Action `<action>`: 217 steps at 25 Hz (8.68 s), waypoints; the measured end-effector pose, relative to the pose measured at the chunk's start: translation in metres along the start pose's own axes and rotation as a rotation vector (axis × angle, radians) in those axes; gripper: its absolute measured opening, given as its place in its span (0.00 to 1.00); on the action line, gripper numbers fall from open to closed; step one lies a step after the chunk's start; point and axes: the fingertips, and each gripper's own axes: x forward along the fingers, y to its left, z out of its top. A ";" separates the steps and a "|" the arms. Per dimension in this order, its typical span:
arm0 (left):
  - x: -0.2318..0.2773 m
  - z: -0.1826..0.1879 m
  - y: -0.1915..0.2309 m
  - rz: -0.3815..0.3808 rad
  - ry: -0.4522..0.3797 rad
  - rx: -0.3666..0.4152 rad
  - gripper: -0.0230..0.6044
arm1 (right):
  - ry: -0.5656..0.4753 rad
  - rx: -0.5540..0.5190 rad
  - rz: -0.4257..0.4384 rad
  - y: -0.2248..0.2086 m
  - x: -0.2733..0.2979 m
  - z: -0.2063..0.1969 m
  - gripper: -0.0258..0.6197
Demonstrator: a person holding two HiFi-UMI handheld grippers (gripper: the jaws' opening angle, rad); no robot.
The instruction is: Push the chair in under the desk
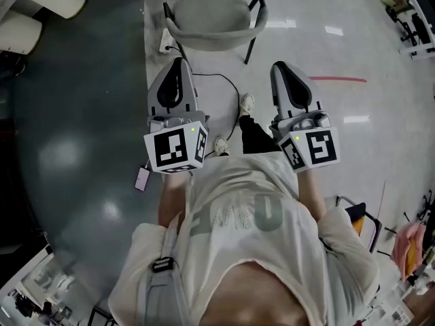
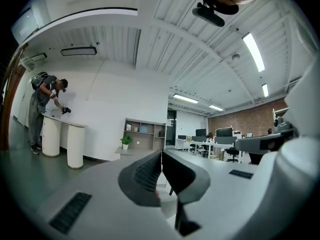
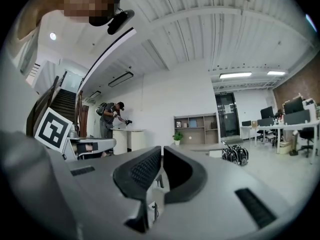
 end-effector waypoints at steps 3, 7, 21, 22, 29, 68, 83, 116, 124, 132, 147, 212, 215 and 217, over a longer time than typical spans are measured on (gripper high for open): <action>0.014 -0.010 -0.001 0.016 0.017 0.019 0.06 | 0.014 -0.004 0.020 -0.017 0.017 -0.011 0.08; 0.052 -0.023 0.001 0.041 0.019 0.043 0.06 | 0.008 -0.016 0.065 -0.046 0.060 -0.023 0.08; 0.219 0.000 0.002 0.170 0.007 0.077 0.06 | 0.091 -0.004 0.300 -0.148 0.216 -0.039 0.08; 0.224 0.001 0.003 0.173 0.014 0.090 0.06 | 0.100 -0.021 0.306 -0.151 0.222 -0.042 0.08; 0.249 -0.001 0.014 0.151 0.033 0.123 0.06 | 0.119 -0.041 0.322 -0.147 0.251 -0.046 0.08; 0.195 -0.297 -0.059 -0.988 0.985 0.813 0.48 | 0.918 -0.616 1.074 -0.059 0.177 -0.307 0.44; 0.197 -0.341 -0.057 -0.989 1.133 0.824 0.29 | 0.990 -0.921 1.165 -0.059 0.179 -0.362 0.26; 0.287 -0.351 -0.019 -0.908 1.184 0.889 0.24 | 0.950 -0.766 1.085 -0.089 0.272 -0.364 0.19; 0.351 -0.348 0.000 -0.911 1.153 0.897 0.24 | 0.928 -0.773 1.059 -0.117 0.333 -0.360 0.19; 0.421 -0.348 0.031 -0.933 1.133 0.913 0.24 | 0.941 -0.786 1.016 -0.139 0.407 -0.362 0.19; 0.547 -0.351 0.080 -1.019 1.092 0.903 0.23 | 1.025 -0.809 0.944 -0.186 0.536 -0.369 0.19; 0.836 -0.355 0.173 -1.087 0.972 0.941 0.25 | 1.077 -0.701 0.947 -0.307 0.824 -0.381 0.26; 0.833 -0.348 0.174 -1.066 0.987 0.936 0.25 | 1.116 -0.681 0.930 -0.300 0.818 -0.367 0.28; 0.829 -0.334 0.174 -1.038 0.940 0.939 0.25 | 1.114 -0.716 0.922 -0.300 0.816 -0.356 0.30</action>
